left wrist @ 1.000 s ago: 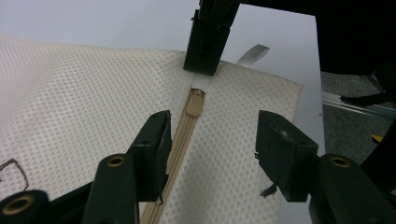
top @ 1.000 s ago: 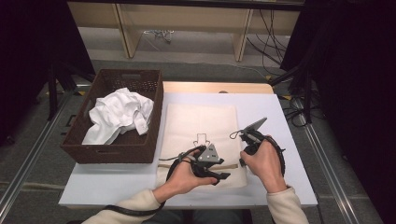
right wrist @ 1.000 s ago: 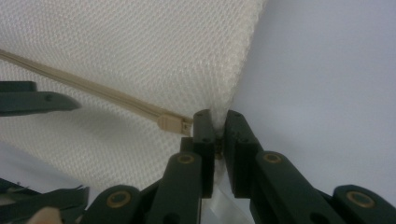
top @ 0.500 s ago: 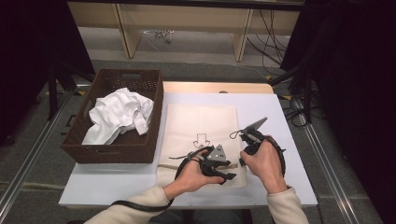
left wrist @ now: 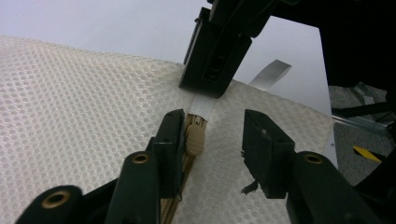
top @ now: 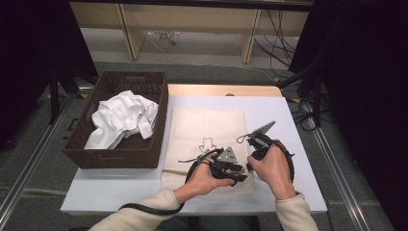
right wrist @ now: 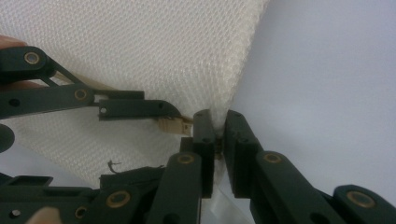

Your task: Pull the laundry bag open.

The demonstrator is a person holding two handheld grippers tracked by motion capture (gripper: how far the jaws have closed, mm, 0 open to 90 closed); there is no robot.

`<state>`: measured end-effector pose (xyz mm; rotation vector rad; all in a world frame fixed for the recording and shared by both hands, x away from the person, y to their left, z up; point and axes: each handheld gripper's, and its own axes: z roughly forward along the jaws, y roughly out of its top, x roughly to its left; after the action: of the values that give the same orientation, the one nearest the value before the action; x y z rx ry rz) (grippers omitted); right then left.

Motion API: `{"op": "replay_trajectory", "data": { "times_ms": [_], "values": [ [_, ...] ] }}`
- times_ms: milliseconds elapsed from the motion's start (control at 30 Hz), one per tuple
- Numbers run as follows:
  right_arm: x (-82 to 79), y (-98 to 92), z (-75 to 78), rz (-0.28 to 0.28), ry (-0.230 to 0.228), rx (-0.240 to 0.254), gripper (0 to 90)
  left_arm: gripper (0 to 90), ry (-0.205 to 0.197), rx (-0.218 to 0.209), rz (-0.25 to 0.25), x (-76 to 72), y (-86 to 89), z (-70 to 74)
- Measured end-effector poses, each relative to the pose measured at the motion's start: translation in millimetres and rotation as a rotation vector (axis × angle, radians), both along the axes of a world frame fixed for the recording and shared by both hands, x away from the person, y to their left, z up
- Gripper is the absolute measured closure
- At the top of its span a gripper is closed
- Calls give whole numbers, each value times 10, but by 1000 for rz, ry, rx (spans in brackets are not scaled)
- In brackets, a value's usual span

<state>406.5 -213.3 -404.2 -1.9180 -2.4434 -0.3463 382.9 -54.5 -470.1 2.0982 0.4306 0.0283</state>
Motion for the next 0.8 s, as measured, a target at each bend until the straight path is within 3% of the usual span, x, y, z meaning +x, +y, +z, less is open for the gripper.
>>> {"op": "replay_trajectory", "data": {
  "times_ms": [67, 167, 233, 267, 333, 367, 400, 467, 633, 733, 800],
  "values": [
    [-3, -16, -1, 21, -4, -4, 848, 623, 45, -31, 5, -15, -6, -7],
    [-1, -24, 3, 38, -9, -7, 848, 640, 41, -21, 3, -19, -9, -22],
    [-3, -16, 3, 26, -8, -5, 848, 667, 50, -21, 14, -8, 1, -27],
    [-3, -34, 7, 53, -5, -9, 848, 685, 69, -33, 27, -9, -1, -32],
    [-3, -29, 7, 49, -4, -9, 847, 710, 88, -40, 43, 5, -3, -41],
    [-17, 2, 34, 8, 40, -7, 848, 717, 97, -44, 44, 18, -3, -46],
    [-16, 23, 32, -24, 32, 10, 847, 739, 95, -37, 58, 17, -3, -43],
    [-19, 2, 37, 10, 38, -7, 848, 764, 108, -42, 69, 24, -5, -46],
    [-19, 16, 31, -4, 23, -4, 848, 829, 108, -11, 98, 20, -12, -31],
    [-23, -12, 36, 21, 23, -8, 848, 863, 149, -23, 102, 31, -6, -33],
    [-24, -10, 38, 18, 23, -9, 848, 867, 156, -26, 115, 24, -18, -31]
  ]
}}
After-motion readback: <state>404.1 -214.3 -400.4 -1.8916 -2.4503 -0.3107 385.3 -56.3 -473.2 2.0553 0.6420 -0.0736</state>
